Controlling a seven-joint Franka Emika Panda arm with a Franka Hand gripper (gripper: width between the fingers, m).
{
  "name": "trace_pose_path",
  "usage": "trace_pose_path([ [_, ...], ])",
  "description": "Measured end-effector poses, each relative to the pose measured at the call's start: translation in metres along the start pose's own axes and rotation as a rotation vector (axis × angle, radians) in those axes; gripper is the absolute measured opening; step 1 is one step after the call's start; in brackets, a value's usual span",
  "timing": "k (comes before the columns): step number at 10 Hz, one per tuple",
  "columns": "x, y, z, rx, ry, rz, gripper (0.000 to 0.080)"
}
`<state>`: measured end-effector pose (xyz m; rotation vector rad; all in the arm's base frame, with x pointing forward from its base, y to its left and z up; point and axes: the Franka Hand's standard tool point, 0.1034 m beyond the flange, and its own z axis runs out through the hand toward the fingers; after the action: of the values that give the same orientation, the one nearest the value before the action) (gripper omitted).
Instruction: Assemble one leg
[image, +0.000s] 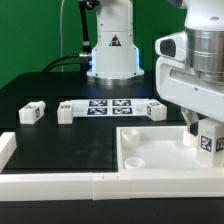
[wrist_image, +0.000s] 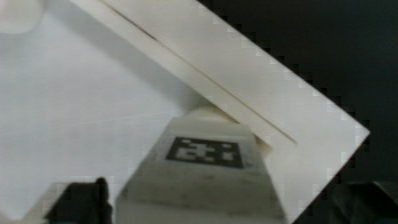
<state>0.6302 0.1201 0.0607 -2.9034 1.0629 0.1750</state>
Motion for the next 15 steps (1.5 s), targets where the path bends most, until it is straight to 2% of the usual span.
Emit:
trace_pose_path([
  [2,-0.0022,0.0013,0.0008,-0.001,-0.002,-0.300,0.0644],
  [4,-0.0041,0.0004,0.0010,-0.014,0.002,-0.545,0.0649],
  [6,-0.0062,0.0010,0.0036,-0.045,-0.007,-0.831,0.0649],
  [7,-0.0057,-0.0009,0.0057,-0.073,-0.017,-0.993,0.0649],
  [9,0.0017,-0.0004,0.0025,-0.077,-0.008,-1.176,0.0649],
  [11,0.0014,0.0004,0.0035,-0.077,-0.010,-1.173,0.0649],
  [12,0.0018,0.0009,0.0035,-0.077,-0.010,-1.172,0.0552],
  [13,0.0020,0.0010,0.0036,-0.077,-0.010,-1.172,0.0403],
  [14,0.0020,0.0010,0.0036,-0.077,-0.010,-1.171,0.0403],
  [15,0.0020,0.0012,0.0038,-0.077,-0.011,-1.162,0.0277],
])
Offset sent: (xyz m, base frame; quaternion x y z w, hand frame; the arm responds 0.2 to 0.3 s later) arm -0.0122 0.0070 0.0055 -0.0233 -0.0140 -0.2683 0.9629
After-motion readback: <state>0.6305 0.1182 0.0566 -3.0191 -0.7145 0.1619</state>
